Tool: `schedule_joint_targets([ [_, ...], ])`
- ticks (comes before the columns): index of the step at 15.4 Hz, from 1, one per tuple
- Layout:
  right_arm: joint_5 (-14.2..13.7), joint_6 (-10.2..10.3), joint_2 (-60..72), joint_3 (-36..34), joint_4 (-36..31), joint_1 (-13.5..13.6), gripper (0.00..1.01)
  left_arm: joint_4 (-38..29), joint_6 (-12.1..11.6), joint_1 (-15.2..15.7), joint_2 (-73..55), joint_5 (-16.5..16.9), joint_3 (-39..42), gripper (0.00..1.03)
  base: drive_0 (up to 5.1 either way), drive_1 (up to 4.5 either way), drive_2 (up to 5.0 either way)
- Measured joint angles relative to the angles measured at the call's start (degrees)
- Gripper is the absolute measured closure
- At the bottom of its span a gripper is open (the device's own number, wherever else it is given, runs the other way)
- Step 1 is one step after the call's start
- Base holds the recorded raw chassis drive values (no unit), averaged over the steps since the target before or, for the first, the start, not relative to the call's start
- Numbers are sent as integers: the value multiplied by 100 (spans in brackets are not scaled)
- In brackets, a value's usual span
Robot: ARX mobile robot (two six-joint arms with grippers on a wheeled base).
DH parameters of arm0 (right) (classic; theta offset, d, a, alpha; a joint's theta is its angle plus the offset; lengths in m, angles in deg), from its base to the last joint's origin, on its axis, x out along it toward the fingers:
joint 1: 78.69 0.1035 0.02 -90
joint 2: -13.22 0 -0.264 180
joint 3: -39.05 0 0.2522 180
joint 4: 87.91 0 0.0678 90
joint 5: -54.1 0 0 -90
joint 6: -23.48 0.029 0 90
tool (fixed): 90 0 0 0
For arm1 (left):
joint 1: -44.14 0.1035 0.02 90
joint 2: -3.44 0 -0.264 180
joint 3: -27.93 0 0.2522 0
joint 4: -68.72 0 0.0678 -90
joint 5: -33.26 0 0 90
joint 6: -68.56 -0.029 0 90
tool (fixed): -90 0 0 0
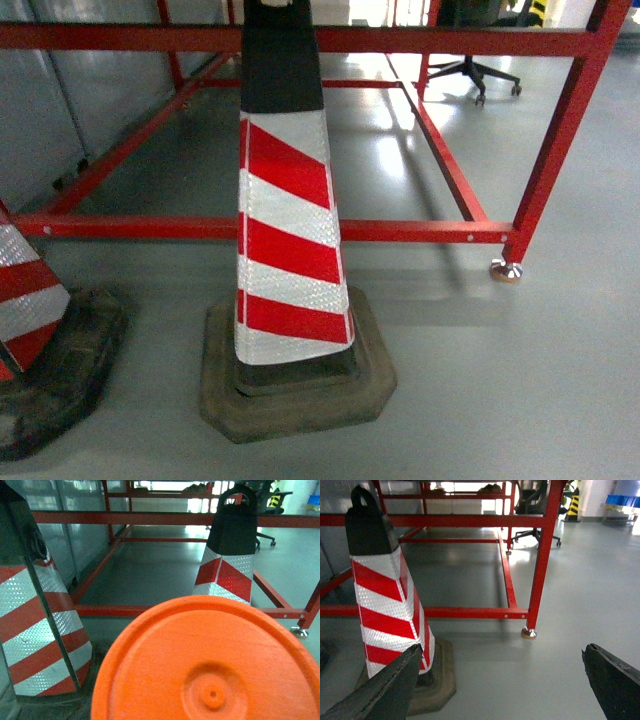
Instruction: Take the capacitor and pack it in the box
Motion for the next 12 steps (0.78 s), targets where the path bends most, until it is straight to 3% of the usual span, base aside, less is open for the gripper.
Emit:
schedule_joint_targets([
  [12,-2,9,0,0,-7,0,3,-13,-59,0,0,-15,0,59,0,0,0],
])
